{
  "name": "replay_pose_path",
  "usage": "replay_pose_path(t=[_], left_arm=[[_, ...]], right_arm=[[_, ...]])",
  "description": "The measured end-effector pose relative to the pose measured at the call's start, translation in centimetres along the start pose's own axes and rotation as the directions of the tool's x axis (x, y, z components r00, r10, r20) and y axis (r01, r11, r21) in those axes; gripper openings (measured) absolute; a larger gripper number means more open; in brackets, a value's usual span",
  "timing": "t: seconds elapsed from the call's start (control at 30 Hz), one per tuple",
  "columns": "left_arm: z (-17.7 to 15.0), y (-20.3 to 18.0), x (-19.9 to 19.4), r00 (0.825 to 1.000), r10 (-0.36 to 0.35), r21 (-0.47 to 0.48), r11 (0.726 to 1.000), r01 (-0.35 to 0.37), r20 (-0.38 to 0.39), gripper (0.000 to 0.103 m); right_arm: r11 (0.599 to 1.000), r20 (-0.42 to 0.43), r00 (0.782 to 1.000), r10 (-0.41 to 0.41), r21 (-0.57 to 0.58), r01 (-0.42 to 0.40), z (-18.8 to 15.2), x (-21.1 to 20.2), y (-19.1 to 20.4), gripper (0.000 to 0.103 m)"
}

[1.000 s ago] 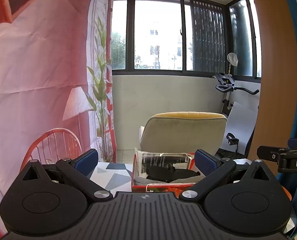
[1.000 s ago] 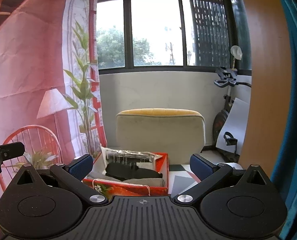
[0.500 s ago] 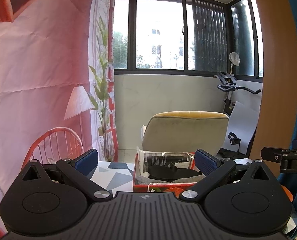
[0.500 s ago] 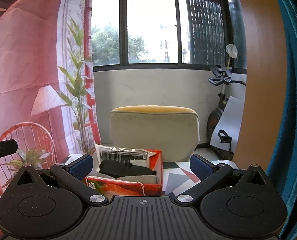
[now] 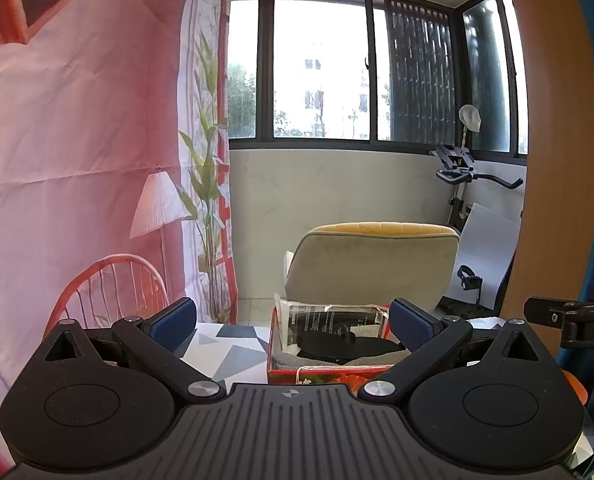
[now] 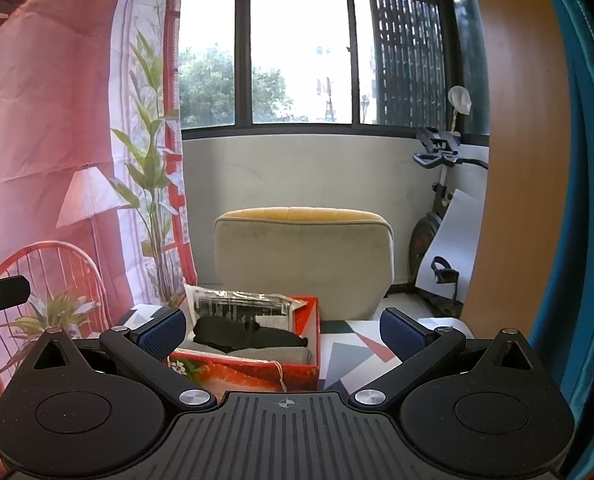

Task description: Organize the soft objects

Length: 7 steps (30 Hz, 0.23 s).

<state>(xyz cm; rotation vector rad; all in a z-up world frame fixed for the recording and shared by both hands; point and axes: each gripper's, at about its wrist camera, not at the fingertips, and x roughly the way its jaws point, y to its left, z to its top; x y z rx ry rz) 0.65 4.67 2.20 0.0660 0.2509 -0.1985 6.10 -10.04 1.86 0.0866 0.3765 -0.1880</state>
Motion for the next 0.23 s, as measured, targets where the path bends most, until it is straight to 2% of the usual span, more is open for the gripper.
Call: replay_pose_path(t=[0.23], left_arm=[[-0.19, 0.14, 0.18, 1.000, -0.009, 0.002, 1.000, 0.009, 0.001, 0.103]], right_arm=[[1.000, -0.003, 1.000, 0.004, 0.002, -0.004, -0.07, -0.01, -0.11, 0.103]])
